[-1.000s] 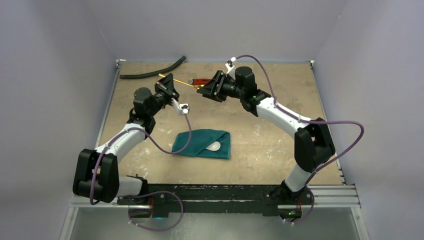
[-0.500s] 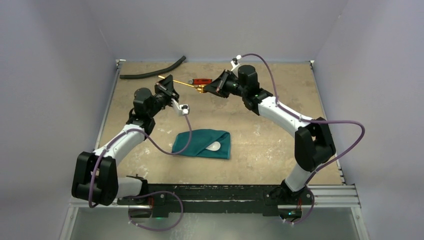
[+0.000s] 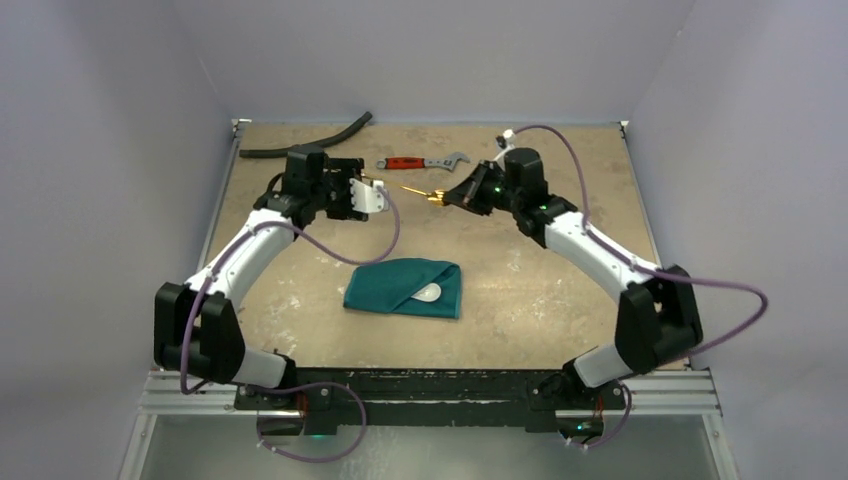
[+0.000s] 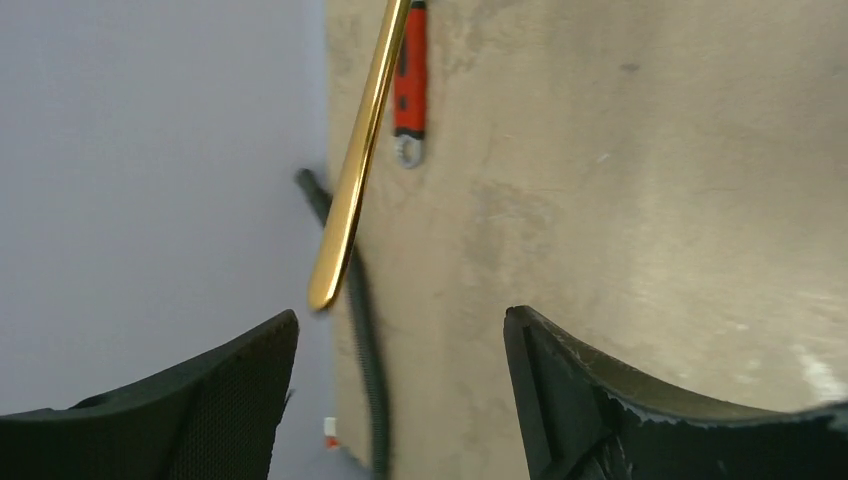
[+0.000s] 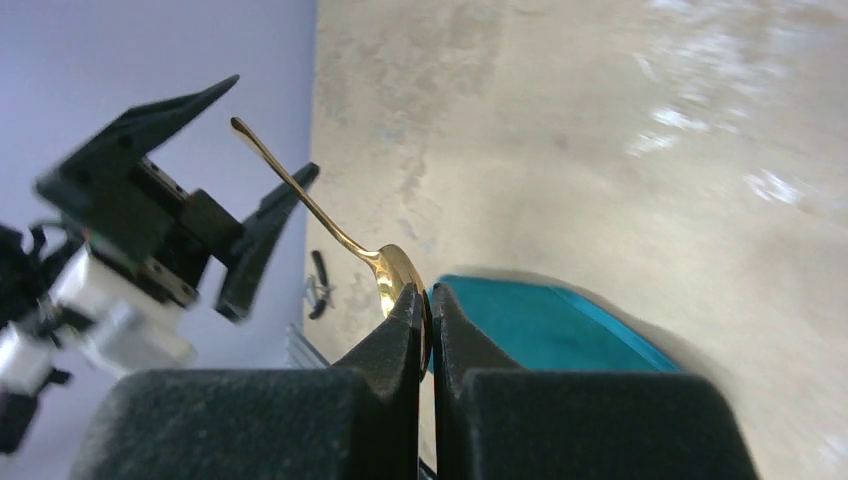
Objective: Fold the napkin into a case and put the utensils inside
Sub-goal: Pass from the left arm to the right, then insert the spoon into the folded napkin.
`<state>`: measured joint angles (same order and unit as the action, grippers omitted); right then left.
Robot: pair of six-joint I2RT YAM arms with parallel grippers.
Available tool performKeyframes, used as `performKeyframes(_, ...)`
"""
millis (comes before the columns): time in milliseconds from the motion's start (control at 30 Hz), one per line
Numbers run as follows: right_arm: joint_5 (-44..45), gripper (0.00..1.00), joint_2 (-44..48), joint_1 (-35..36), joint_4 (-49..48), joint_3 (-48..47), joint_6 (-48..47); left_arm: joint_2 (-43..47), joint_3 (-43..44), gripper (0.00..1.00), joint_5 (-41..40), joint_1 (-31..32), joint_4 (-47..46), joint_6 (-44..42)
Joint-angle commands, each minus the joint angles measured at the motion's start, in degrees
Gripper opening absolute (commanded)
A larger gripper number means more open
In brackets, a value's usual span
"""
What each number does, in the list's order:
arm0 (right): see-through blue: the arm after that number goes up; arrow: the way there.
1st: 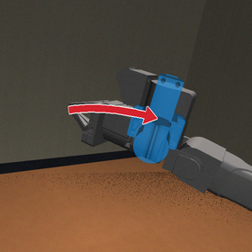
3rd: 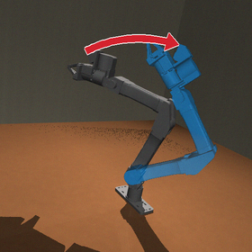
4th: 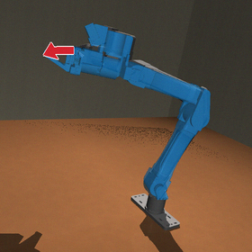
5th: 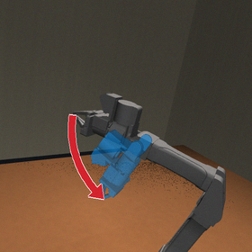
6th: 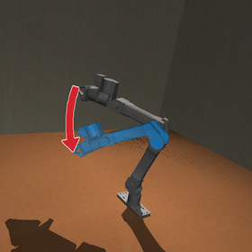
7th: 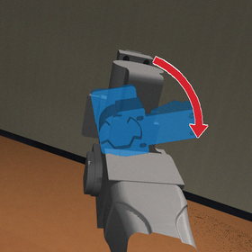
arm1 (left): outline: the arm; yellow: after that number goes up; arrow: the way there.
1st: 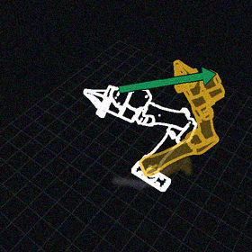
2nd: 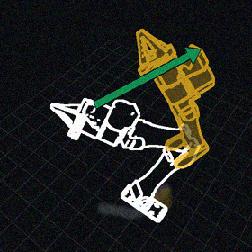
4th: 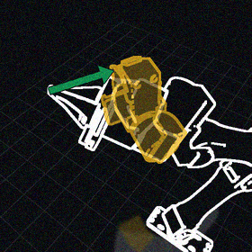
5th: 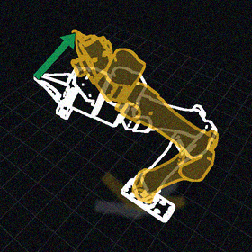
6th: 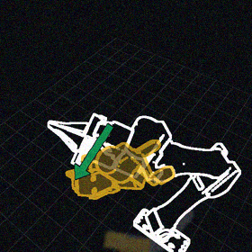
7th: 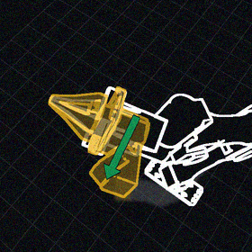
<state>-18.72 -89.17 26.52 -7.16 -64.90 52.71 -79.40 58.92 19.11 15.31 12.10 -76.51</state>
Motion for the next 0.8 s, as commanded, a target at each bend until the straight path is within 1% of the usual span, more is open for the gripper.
performKeyframes(0,2.5,0.00,11.3,-2.4,9.9,4.8,-6.2,-5.1,8.8,0.74,5.6,-3.2,25.3,20.0)
performKeyframes(33,3.2,0.00,13.2,-2.5,13.8,5.6,-7.0,-5.8,9.4,0.74,7.2,-4.0,27.6,23.5)
performKeyframes(100,4.8,0.00,17.0,-2.7,19.2,7.0,-8.6,-7.5,9.9,0.74,11.2,-5.1,32.8,26.4)
performKeyframes(200,6.0,0.00,21.7,-3.0,27.0,8.5,-10.3,-9.3,9.5,0.73,14.9,-5.6,36.2,30.9)
performKeyframes(300,6.2,0.00,24.9,-3.1,33.9,9.6,-11.8,-12.3,8.3,0.67,17.2,-5.5,37.4,34.7)
performKeyframes(400,6.0,0.00,27.7,-3.1,39.4,10.6,-13.4,-15.5,7.7,0.59,16.8,-5.6,37.5,36.2)
performKeyframes(500,5.6,0.00,29.9,-3.1,43.2,12.7,-14.1,-17.0,6.5,0.54,15.6,-5.6,37.3,36.3)
performKeyframes(667,3.6,0.00,32.2,-3.0,46.0,17.5,-15.6,-17.8,4.3,0.50,14.9,-5.5,37.0,36.0)
performKeyframes(767,4.4,0.00,32.5,-3.1,47.1,19.0,-15.9,-18.4,3.3,0.48,15.6,-5.6,37.3,36.0)
